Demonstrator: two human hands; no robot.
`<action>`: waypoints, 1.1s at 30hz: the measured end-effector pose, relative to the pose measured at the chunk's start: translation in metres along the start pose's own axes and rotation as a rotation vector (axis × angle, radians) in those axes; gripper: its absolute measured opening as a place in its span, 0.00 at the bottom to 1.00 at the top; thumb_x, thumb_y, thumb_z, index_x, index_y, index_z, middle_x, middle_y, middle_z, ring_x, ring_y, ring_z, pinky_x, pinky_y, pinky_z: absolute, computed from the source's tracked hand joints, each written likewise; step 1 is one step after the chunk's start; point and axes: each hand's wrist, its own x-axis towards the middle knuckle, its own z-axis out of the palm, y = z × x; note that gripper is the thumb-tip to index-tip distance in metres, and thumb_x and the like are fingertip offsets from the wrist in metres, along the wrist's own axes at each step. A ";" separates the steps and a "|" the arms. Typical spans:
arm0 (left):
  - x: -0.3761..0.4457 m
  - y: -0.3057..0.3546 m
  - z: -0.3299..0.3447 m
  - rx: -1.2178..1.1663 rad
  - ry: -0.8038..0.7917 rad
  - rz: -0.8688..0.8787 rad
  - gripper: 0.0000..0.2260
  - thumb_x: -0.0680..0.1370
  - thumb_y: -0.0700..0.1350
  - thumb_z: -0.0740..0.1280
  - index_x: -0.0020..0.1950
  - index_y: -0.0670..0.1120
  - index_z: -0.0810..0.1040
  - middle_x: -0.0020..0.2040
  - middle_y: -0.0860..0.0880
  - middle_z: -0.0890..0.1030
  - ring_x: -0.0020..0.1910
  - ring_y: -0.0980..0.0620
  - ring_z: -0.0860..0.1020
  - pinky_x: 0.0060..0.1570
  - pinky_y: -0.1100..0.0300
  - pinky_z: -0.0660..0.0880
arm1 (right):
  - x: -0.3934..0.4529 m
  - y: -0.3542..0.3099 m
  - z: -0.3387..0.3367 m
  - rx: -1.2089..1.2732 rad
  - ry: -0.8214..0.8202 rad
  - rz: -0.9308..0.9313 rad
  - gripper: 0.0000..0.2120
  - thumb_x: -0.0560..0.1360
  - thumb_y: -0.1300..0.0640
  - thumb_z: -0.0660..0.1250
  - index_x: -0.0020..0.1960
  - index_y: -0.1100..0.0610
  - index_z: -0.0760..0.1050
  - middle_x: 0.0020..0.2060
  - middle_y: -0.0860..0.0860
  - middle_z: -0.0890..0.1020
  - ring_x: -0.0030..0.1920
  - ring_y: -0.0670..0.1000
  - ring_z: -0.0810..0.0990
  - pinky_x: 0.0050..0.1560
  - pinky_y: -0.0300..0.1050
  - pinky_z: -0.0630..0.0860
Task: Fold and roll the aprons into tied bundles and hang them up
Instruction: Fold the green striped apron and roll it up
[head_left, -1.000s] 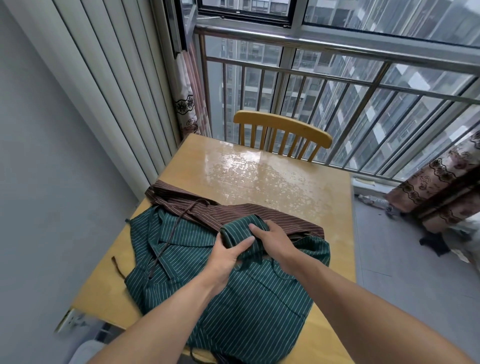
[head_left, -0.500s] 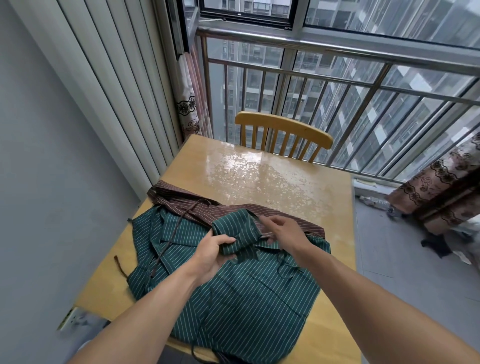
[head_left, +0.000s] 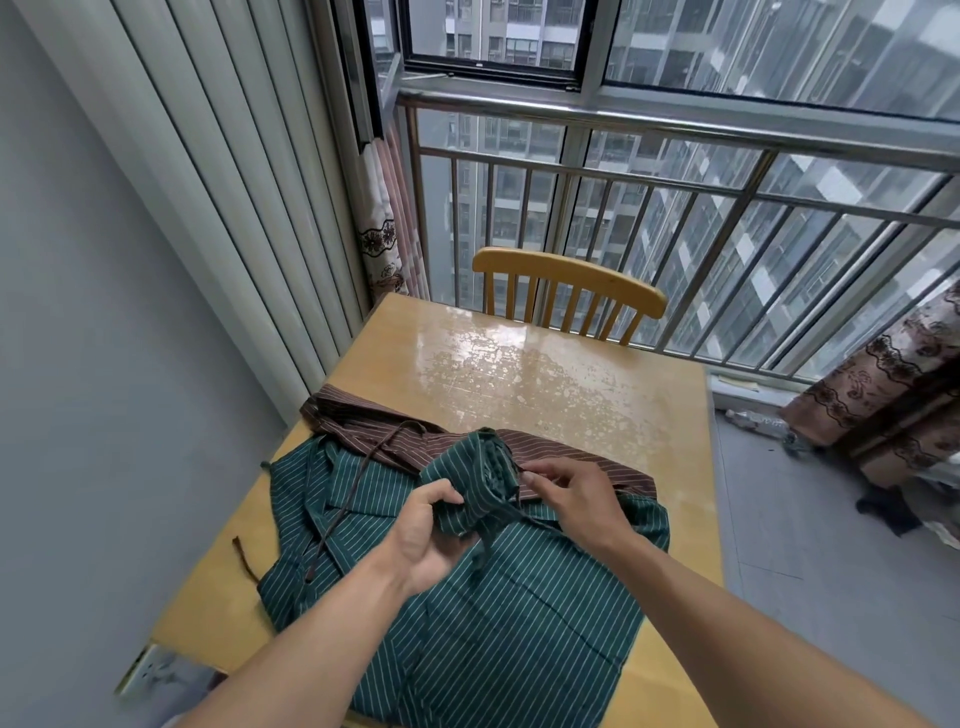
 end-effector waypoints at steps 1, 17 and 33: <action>0.001 0.000 0.000 -0.013 -0.025 -0.003 0.20 0.71 0.37 0.64 0.62 0.36 0.78 0.57 0.36 0.82 0.48 0.43 0.79 0.57 0.50 0.73 | 0.000 -0.001 0.000 0.006 -0.005 0.000 0.07 0.78 0.48 0.72 0.54 0.45 0.85 0.45 0.41 0.85 0.48 0.42 0.82 0.52 0.45 0.80; -0.010 -0.007 0.014 0.120 -0.152 0.048 0.10 0.77 0.40 0.67 0.54 0.40 0.85 0.54 0.39 0.85 0.52 0.44 0.83 0.70 0.43 0.70 | -0.017 -0.026 0.001 0.176 -0.188 -0.023 0.05 0.77 0.57 0.72 0.47 0.49 0.86 0.44 0.43 0.87 0.49 0.44 0.85 0.58 0.51 0.79; -0.008 0.014 0.012 1.306 -0.008 0.425 0.45 0.72 0.55 0.79 0.77 0.74 0.51 0.81 0.55 0.60 0.79 0.52 0.59 0.78 0.37 0.54 | -0.021 -0.041 -0.048 0.119 -0.426 -0.097 0.17 0.73 0.55 0.78 0.61 0.50 0.81 0.54 0.46 0.86 0.55 0.47 0.85 0.65 0.55 0.78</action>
